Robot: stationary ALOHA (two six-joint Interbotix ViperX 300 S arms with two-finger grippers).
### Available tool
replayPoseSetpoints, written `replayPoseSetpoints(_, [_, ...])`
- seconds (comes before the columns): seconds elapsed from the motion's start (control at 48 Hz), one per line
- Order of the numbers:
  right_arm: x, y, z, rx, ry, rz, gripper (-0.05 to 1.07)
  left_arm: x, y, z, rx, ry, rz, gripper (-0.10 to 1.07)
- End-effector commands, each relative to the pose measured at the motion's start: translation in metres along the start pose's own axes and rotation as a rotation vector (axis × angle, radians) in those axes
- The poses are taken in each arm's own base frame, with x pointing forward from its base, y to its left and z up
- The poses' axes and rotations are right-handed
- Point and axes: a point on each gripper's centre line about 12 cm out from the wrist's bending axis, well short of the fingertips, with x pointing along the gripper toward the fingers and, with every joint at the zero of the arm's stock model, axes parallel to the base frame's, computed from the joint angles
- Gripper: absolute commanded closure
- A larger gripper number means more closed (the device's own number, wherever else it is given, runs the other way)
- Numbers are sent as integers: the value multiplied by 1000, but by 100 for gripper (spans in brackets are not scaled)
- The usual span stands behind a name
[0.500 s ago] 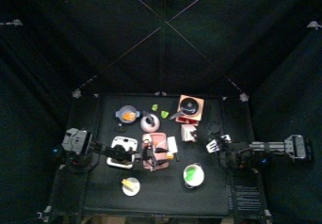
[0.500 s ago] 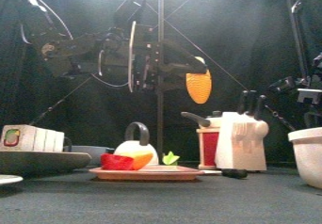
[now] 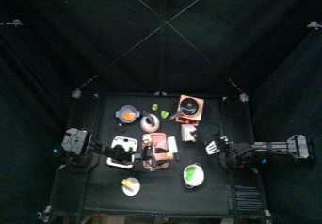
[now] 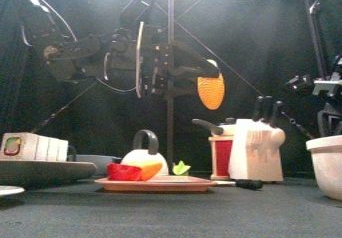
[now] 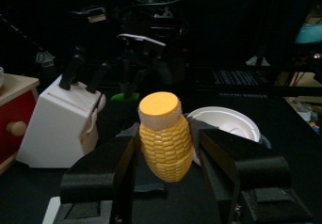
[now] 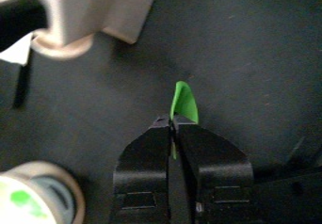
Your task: Place corn husk in pot
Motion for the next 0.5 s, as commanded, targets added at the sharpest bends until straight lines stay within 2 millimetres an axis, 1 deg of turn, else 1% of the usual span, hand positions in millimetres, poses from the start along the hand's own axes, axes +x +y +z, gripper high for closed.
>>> replayPoseSetpoints(0.0, [-10,24,-4,-34,14,111,62,0,-2,20,-10,-56,-5,31])
replayPoseSetpoints(0.146, [-20,47,-17,-108,53,221,62,0,-3,19,-10,-52,-7,31])
replayPoseSetpoints(0.396, [-29,75,-35,-213,87,358,62,0,-4,19,-10,-54,-9,31])
replayPoseSetpoints(0.479, [-34,87,-41,-264,93,419,62,0,-4,19,-9,-54,-8,31])
